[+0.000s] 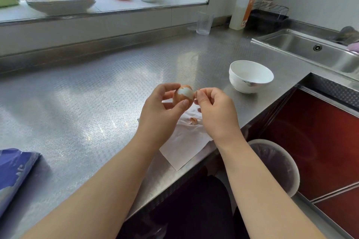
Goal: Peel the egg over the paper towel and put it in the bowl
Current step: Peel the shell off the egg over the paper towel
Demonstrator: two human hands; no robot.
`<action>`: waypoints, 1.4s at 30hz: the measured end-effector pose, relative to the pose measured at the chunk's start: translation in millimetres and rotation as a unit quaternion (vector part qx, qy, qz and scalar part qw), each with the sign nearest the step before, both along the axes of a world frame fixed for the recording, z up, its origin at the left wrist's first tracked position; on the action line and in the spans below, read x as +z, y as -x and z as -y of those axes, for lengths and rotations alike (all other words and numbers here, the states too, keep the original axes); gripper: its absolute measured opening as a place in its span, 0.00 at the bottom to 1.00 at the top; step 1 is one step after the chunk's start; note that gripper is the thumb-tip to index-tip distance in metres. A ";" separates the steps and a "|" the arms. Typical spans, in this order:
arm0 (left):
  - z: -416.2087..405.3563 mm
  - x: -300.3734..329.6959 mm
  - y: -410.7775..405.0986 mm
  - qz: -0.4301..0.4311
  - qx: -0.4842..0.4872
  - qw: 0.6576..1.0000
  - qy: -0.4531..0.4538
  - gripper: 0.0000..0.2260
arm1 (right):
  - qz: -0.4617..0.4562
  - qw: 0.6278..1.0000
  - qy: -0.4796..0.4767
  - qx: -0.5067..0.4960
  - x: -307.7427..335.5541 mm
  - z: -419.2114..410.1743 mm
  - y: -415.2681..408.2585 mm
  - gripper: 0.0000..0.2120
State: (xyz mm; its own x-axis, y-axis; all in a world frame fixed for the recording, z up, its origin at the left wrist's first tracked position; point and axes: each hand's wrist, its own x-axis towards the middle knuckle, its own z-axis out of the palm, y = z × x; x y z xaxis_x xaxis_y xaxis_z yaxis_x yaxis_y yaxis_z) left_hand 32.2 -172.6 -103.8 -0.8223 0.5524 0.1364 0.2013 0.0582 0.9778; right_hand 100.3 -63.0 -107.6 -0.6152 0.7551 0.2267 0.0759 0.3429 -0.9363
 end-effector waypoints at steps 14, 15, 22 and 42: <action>0.5 0.4 -0.4 0.022 0.008 0.999 -0.029 0.11 | 0.136 0.983 -0.119 0.025 0.0 -7.6 -23.2 0.09; 0.5 0.4 -0.3 0.025 0.005 0.999 -0.031 0.11 | 0.124 0.986 -0.103 0.034 0.6 -7.4 -22.7 0.13; 0.9 0.4 -1.5 0.024 -0.019 0.999 -0.037 0.12 | -0.012 0.997 0.069 0.039 8.5 2.4 -10.8 0.09; 1.6 3.3 -2.5 0.038 -0.046 0.998 -0.014 0.20 | 0.010 0.995 -0.079 -0.051 -2.1 6.5 -9.8 0.06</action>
